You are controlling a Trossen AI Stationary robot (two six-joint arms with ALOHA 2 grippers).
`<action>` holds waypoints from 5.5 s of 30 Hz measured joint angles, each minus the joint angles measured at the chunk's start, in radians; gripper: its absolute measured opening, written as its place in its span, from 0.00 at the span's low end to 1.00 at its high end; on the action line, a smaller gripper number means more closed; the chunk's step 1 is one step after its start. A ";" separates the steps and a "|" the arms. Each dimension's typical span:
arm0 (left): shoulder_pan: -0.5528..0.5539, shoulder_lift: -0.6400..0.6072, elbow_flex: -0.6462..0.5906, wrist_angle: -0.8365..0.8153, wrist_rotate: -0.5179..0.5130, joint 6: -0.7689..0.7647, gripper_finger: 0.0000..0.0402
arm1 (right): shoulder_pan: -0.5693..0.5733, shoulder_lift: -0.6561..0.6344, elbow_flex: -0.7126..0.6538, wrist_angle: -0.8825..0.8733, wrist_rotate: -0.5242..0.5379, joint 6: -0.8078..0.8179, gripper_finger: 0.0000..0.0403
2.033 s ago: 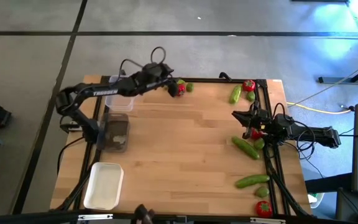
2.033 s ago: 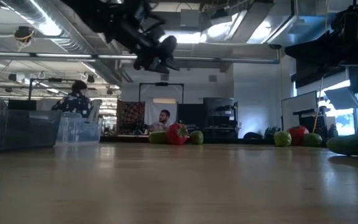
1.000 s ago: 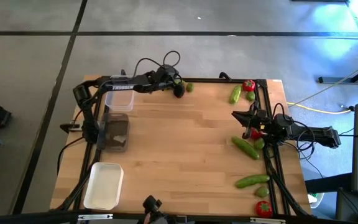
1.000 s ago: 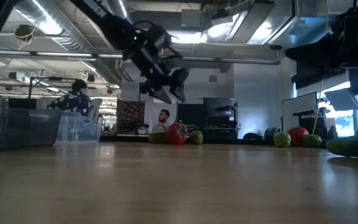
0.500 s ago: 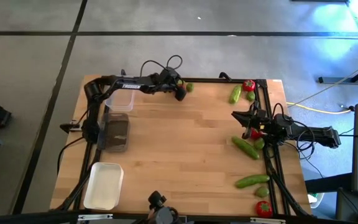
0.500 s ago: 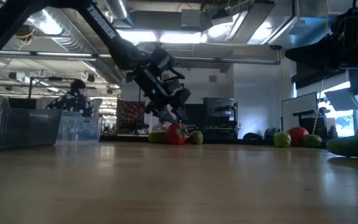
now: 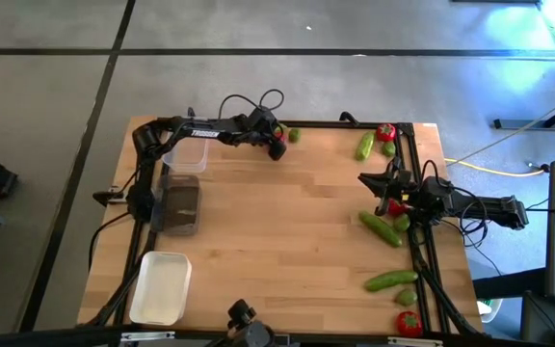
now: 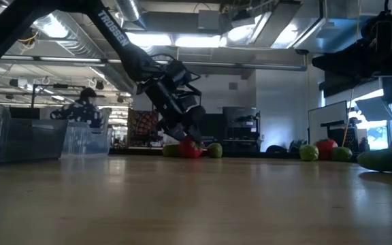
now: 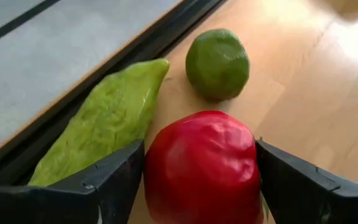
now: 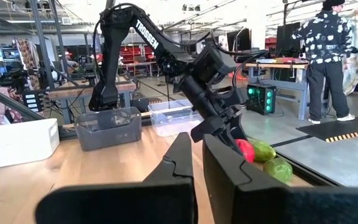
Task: Sort produce into baskets
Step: Put the top left tomato into the transparent bin, then put the top left bitter melon into the black bin
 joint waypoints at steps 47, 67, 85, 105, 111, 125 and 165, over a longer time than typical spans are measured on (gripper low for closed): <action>0.051 -0.710 -0.002 -0.795 -0.444 -0.083 0.59 | 0.000 0.000 0.000 -0.023 -0.010 0.004 0.05; 0.171 -0.710 -0.241 -0.856 -0.460 -0.215 0.59 | 0.000 0.000 0.000 -0.024 -0.010 0.004 0.05; 0.171 -0.710 -0.369 -0.830 -0.455 -0.227 0.59 | 0.000 0.000 0.000 -0.024 -0.010 0.004 0.05; 0.170 -0.710 -0.369 -0.849 -0.443 -0.264 0.83 | 0.000 0.000 0.000 -0.054 -0.010 0.004 0.05; 0.170 -0.710 -0.369 -0.855 -0.430 -0.262 0.82 | 0.000 0.000 0.000 -0.054 -0.010 0.004 0.05; 0.149 -0.710 -0.369 -0.683 -0.235 -0.207 0.82 | 0.000 0.000 0.000 -0.054 -0.010 0.004 0.05; 0.031 -0.480 -0.138 -0.206 -0.065 -0.138 0.82 | 0.000 0.000 0.000 0.000 -0.011 0.032 0.05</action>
